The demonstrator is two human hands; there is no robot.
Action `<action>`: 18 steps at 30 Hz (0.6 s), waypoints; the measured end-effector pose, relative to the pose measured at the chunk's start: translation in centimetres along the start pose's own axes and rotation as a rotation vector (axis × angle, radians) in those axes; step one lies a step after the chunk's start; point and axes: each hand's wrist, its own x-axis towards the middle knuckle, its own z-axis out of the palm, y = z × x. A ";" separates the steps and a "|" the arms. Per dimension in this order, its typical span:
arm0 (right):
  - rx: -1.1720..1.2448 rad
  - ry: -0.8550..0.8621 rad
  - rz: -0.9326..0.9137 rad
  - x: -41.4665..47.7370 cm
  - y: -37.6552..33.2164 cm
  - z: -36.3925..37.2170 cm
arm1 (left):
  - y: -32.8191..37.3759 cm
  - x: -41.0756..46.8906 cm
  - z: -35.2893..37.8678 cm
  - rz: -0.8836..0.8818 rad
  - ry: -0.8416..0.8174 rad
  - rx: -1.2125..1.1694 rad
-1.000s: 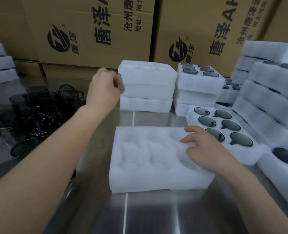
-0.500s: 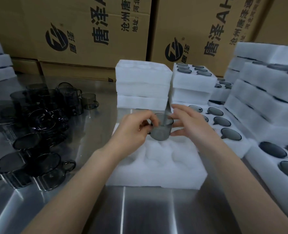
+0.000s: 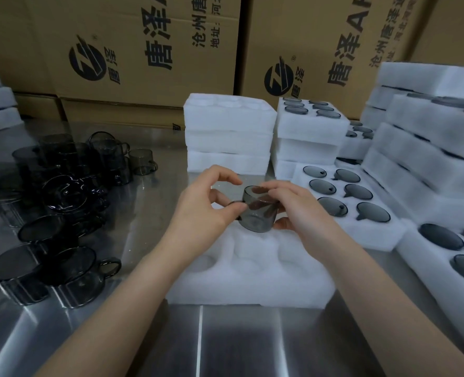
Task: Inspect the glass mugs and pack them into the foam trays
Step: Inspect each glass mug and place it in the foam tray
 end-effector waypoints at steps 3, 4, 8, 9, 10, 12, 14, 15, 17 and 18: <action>0.024 -0.003 0.001 -0.1 0.1 0.0 | 0.1 -0.1 0.1 -0.059 0.029 -0.011; 0.039 0.004 -0.001 0.0 0.0 0.0 | 0.1 0.0 0.1 -0.074 0.034 0.021; 0.103 0.051 -0.030 0.4 -0.9 0.2 | 0.5 1.4 0.1 -0.117 -0.079 0.068; 0.128 0.050 -0.037 0.6 -1.1 0.1 | 0.5 1.9 0.1 -0.114 -0.107 0.068; 0.163 0.040 -0.040 0.9 -1.3 0.0 | 0.6 2.4 0.0 -0.108 -0.122 0.062; 0.277 -0.006 -0.036 1.2 -1.4 0.0 | 0.5 3.3 -0.1 -0.107 -0.135 0.026; 0.411 -0.051 -0.032 1.5 -1.0 0.0 | 0.0 3.7 -0.2 -0.115 -0.160 -0.013; 0.468 -0.067 -0.033 1.6 -0.7 0.0 | -0.4 3.7 -0.2 -0.119 -0.175 -0.027; 0.564 -0.099 -0.029 1.6 0.1 0.0 | -1.0 3.5 -0.1 -0.105 -0.197 -0.045; 0.599 -0.116 -0.029 1.7 0.4 0.0 | -1.3 3.4 -0.1 -0.087 -0.201 -0.042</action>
